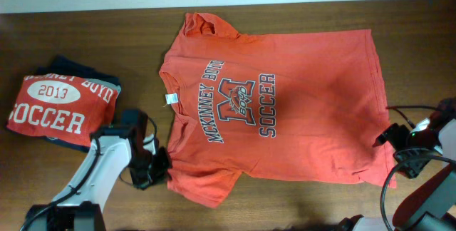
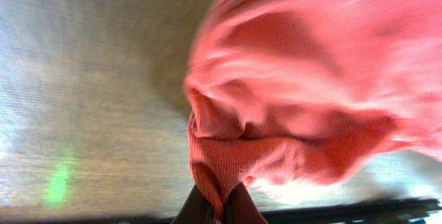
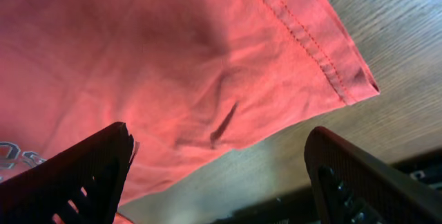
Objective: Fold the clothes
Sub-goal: 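Grasp the shirt's bottom-left and bottom-right hem corners with both grippers, then fold the bottom hem upward toward the collar with both grippers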
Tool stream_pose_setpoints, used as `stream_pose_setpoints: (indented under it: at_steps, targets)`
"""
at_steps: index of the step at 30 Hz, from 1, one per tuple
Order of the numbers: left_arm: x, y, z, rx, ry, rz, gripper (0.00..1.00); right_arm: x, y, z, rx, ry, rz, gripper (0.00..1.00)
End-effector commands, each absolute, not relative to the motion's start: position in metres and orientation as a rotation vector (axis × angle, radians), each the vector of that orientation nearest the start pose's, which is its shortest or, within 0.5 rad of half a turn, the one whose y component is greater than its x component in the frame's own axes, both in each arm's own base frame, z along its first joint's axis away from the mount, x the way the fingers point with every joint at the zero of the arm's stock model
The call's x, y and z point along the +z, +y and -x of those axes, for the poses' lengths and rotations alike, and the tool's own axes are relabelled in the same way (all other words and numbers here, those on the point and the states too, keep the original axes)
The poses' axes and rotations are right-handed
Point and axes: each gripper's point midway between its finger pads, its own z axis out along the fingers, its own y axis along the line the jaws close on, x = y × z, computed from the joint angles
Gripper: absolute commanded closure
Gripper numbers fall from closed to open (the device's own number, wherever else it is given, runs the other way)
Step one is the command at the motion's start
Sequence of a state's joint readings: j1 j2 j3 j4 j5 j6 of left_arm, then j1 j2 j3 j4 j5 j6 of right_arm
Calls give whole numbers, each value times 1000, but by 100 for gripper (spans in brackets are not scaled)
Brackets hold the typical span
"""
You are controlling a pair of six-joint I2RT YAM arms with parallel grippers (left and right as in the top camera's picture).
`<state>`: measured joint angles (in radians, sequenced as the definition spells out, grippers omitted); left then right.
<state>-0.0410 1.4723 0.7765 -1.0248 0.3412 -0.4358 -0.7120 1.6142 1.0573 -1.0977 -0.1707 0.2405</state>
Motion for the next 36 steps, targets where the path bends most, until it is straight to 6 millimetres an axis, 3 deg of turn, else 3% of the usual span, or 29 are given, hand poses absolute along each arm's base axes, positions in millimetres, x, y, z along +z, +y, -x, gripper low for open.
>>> stream_pose_setpoints:
  at_steps: [1, 6, 14, 20, 23, 25, 29, 36]
  targets:
    - [61, -66, -213, -523, 3150, 579, 99, 43, -133, -199, 317, 2828, -1502, 18]
    - [79, -59, -226, -459, 3106, 535, 99, 22, -131, -179, 255, 2801, -1648, 18]
    - [79, -59, -224, -457, 3113, 539, 99, 5, -132, -147, 180, 2744, -1872, 19]
    - [79, -59, -224, -457, 3113, 539, 99, -15, -135, -133, 148, 2653, -1971, 23]
    - [79, -59, -224, -457, 3114, 539, 99, -19, -143, -125, 106, 2595, -2037, 35]
    - [79, -59, -224, -457, 3114, 539, 99, -19, -147, -126, 130, 2553, -2056, 58]
    - [79, -59, -224, -457, 3115, 538, 99, -16, -153, -134, 186, 2517, -2038, 82]
    - [93, -59, -226, -467, 3060, 517, 99, 5, -135, -152, 364, 2591, -1858, 91]
